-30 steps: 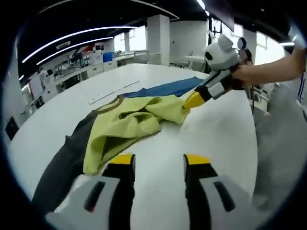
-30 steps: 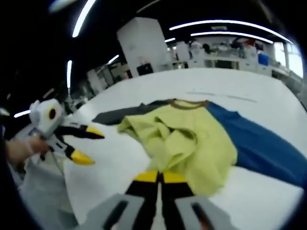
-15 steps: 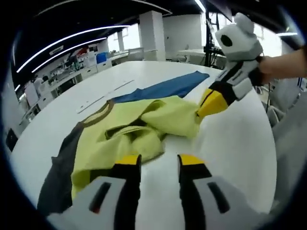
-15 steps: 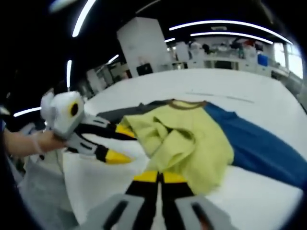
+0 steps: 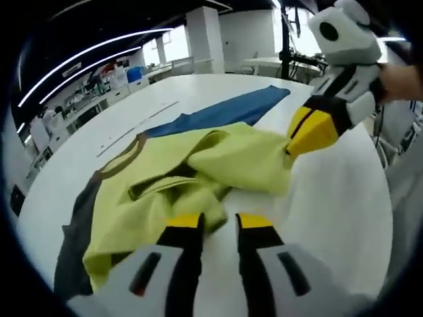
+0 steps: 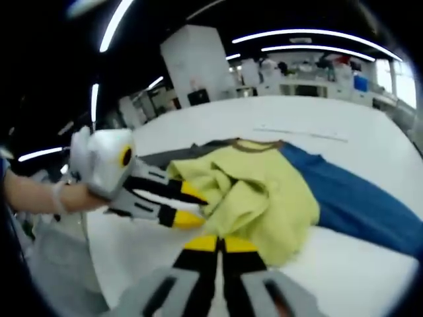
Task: Fold the garment on the visible template until the final outline fits inside the template.
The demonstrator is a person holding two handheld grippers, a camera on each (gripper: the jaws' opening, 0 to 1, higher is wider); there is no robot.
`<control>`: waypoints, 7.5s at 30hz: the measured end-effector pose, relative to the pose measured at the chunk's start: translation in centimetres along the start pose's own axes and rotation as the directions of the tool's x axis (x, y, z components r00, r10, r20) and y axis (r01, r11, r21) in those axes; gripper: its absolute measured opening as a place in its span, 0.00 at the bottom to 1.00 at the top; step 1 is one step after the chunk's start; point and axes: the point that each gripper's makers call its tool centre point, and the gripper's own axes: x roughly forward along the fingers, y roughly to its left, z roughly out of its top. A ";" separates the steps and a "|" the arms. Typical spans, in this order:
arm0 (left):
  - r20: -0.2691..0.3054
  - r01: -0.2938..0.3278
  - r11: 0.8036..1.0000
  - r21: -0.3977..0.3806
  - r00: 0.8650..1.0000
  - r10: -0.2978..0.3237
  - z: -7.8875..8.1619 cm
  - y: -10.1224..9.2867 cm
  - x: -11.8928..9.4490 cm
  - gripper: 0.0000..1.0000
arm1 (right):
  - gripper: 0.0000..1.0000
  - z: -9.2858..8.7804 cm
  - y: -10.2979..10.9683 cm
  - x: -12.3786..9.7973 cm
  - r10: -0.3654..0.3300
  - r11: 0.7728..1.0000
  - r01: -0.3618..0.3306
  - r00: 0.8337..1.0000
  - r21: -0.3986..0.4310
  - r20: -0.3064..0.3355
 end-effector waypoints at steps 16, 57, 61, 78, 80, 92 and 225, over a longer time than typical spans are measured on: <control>-0.016 -0.024 0.996 -0.086 1.000 0.023 -0.3 0.4 -0.6 0.00 | 0.00 -0.4 -0.3 0.0 -0.005 1.000 0.005 1.000 0.003 0.003; -0.099 -0.126 0.967 -0.222 0.989 0.106 -12.6 -0.2 -17.8 0.00 | 0.00 -7.1 0.6 -7.3 -0.047 0.989 0.025 0.987 -0.143 -0.156; -0.113 -0.128 0.963 -0.237 0.988 0.104 -13.3 -0.6 -18.7 0.00 | 0.00 -8.2 0.9 -7.9 -0.050 0.986 0.020 0.982 -0.163 -0.183; -0.185 -0.125 0.958 -0.259 0.980 0.078 -16.3 -2.1 -22.0 0.00 | 0.00 -11.1 1.8 -10.8 -0.072 0.972 0.007 0.961 -0.236 -0.267; -0.191 -0.118 0.959 -0.258 0.979 0.070 -16.3 -2.5 -22.1 0.00 | 0.00 -11.3 2.1 -11.0 -0.072 0.967 -0.002 0.958 -0.254 -0.279; -0.219 -0.071 0.973 -0.220 0.975 0.022 -16.9 -3.9 -21.7 0.00 | 0.00 -12.4 1.1 -12.2 -0.100 0.955 0.006 0.948 -0.298 -0.302; 0.160 -0.109 0.725 -0.680 0.943 0.292 -12.2 -0.4 -26.7 0.90 | 0.01 -7.9 -33.8 -17.8 -0.664 0.666 0.609 0.747 0.431 -0.029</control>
